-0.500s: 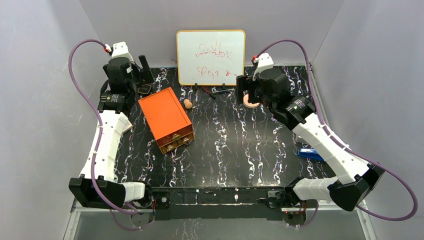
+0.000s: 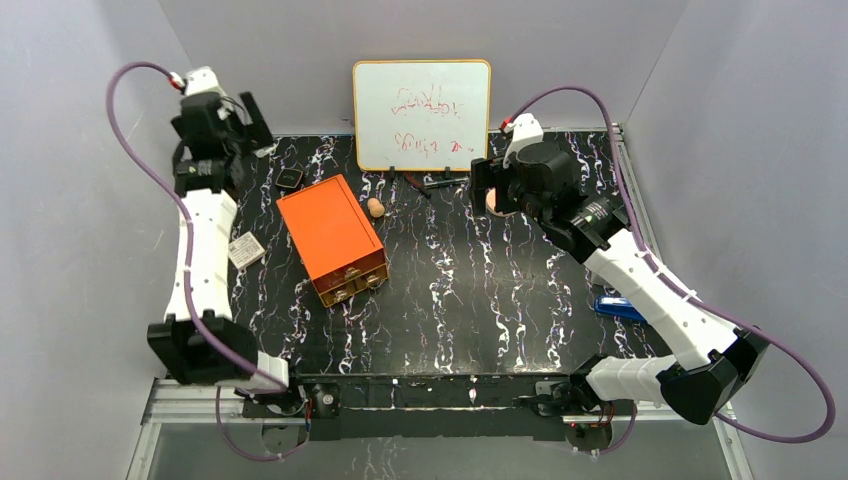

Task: Organize the makeup
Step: Move the makeup to the center of the board.

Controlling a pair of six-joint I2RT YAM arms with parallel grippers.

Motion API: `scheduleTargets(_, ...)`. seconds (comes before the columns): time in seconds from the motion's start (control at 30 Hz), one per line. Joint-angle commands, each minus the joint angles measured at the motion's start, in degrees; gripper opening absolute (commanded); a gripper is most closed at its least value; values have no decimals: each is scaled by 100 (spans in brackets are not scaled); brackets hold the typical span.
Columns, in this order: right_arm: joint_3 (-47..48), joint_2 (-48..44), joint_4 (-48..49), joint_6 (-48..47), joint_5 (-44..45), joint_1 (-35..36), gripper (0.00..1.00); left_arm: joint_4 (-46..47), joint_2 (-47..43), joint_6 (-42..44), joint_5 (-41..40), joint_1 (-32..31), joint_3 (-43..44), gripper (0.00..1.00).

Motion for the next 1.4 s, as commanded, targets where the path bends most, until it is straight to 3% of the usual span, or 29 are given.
scheduleTargets(0.0,-122,-152,279,-24,-292,-13,98,-317,872,-264,398,682,983,99)
scheduleTargets(0.2,-220,7,355,-65,-425,-9,98,-1143,2627,-185,499,1001,3042,98)
scheduleTargets(0.37,-266,226,447,-52,-561,-11,98,-2122,4603,-226,1503,1056,5369,98)
scheduleTargets(0.57,-129,600,436,-104,-655,-22,98,-1702,5490,-461,2750,1036,5526,98)
scheduleTargets(0.77,68,991,395,-135,-793,-20,98,-1684,5978,204,3022,936,5440,99)
scheduleTargets(0.97,247,1312,406,-98,-936,-22,98,-1710,6275,641,3000,879,5160,99)
scheduleTargets(1.37,282,1382,313,-126,-898,-23,98,-1696,6819,1411,1939,377,4708,98)
